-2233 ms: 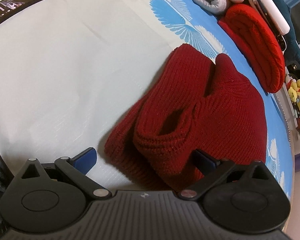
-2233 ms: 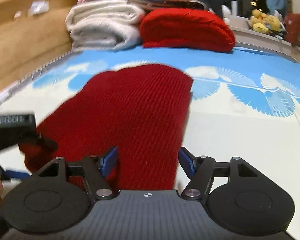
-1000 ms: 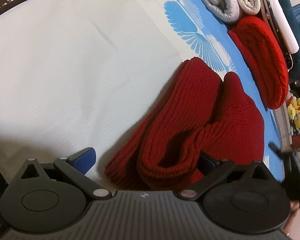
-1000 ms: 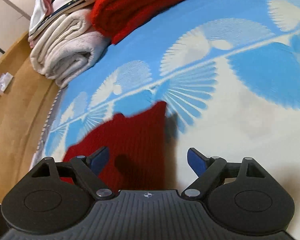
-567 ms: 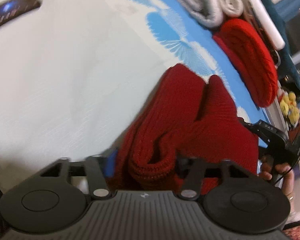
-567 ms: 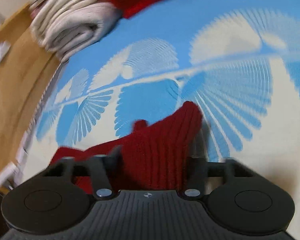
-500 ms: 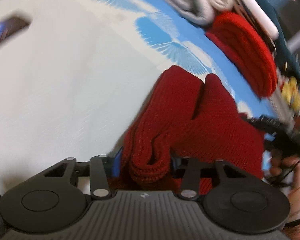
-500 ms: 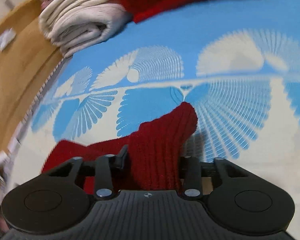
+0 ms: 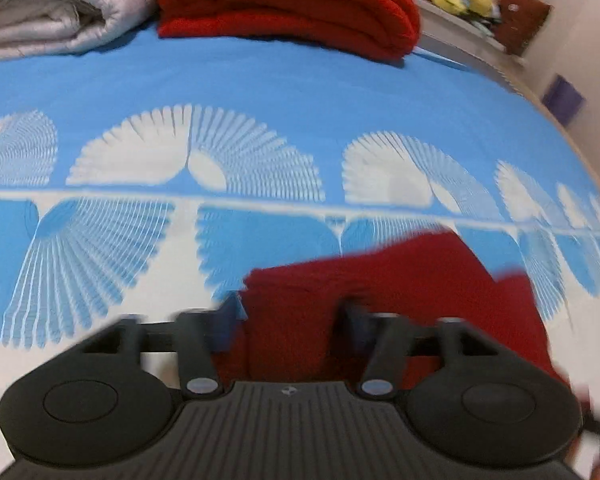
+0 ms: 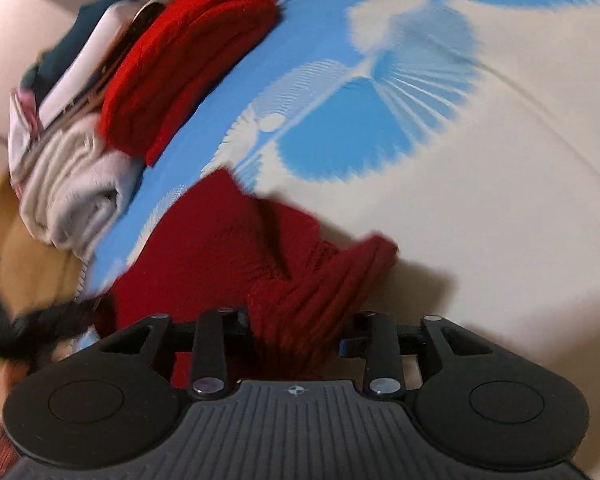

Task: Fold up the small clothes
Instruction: 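Grasp the sweater hem with the right gripper while the left gripper grasps beside it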

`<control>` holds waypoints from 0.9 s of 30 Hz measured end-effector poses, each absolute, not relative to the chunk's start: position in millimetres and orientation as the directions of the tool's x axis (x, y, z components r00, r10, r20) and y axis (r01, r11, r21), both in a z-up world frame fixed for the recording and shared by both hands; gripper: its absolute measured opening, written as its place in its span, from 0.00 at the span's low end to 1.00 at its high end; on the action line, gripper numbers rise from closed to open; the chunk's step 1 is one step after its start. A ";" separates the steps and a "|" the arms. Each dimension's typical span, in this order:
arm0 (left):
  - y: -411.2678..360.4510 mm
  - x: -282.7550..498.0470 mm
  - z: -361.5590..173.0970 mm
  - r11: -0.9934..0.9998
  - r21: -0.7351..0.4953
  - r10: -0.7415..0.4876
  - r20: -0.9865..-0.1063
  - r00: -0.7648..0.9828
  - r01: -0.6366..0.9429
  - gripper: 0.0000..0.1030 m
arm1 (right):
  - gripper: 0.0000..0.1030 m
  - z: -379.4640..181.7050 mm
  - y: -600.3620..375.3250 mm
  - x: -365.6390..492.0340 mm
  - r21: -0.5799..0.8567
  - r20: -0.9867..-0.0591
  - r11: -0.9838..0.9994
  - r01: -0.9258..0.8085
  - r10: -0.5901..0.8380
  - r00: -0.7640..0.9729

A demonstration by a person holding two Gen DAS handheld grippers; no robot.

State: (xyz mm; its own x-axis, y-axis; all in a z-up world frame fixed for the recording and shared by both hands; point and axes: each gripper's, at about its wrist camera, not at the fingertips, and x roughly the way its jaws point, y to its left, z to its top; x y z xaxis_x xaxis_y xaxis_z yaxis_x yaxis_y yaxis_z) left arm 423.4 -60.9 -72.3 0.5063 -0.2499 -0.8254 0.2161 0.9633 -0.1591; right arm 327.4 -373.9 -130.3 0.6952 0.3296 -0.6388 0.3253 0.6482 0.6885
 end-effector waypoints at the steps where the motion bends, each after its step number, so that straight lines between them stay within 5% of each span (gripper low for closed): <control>1: -63.7 423.0 -68.2 0.971 -0.152 -0.230 -0.810 0.539 0.186 0.82 | 0.47 -132.2 -375.8 318.1 0.701 -0.632 0.633 0.328 0.338 0.697; 6: -35.7 404.2 -52.3 0.937 -0.315 -0.343 -0.747 0.570 0.151 0.83 | 0.63 -123.8 -392.9 302.8 0.701 -0.598 0.648 0.298 0.305 0.741; 13: -57.4 402.7 -63.9 0.938 -0.250 -0.344 -0.757 0.555 0.241 0.79 | 0.65 -117.9 -399.5 297.6 0.712 -0.555 0.644 0.280 0.272 0.786; 14: -60.5 407.0 -72.5 0.942 -0.242 -0.332 -0.768 0.548 0.231 0.51 | 0.65 -115.6 -398.0 296.8 0.707 -0.549 0.654 0.269 0.269 0.791; 15: -62.1 408.4 -76.5 0.953 -0.217 -0.299 -0.772 0.561 0.210 0.12 | 0.65 -113.3 -397.4 296.2 0.702 -0.545 0.664 0.259 0.265 0.796; 20: -39.9 386.5 -46.4 0.966 -0.180 -0.260 -0.670 0.695 0.188 0.06 | 0.62 -101.8 -395.3 293.6 0.678 -0.517 0.702 0.216 0.247 0.820; 23: -21.2 404.3 -70.4 0.988 -0.108 -0.153 -0.744 0.651 0.109 0.00 | 0.62 -97.3 -388.6 296.3 0.666 -0.500 0.725 0.177 0.258 0.826; 25: -20.1 410.8 -92.5 0.998 0.045 0.009 -0.754 0.657 0.039 0.00 | 0.62 -98.7 -384.8 300.0 0.672 -0.499 0.722 0.165 0.277 0.821; 27: -3.6 413.8 -102.6 0.996 -0.084 -0.062 -0.773 0.632 -0.004 0.01 | 0.62 -101.6 -381.9 303.4 0.667 -0.507 0.727 0.163 0.283 0.814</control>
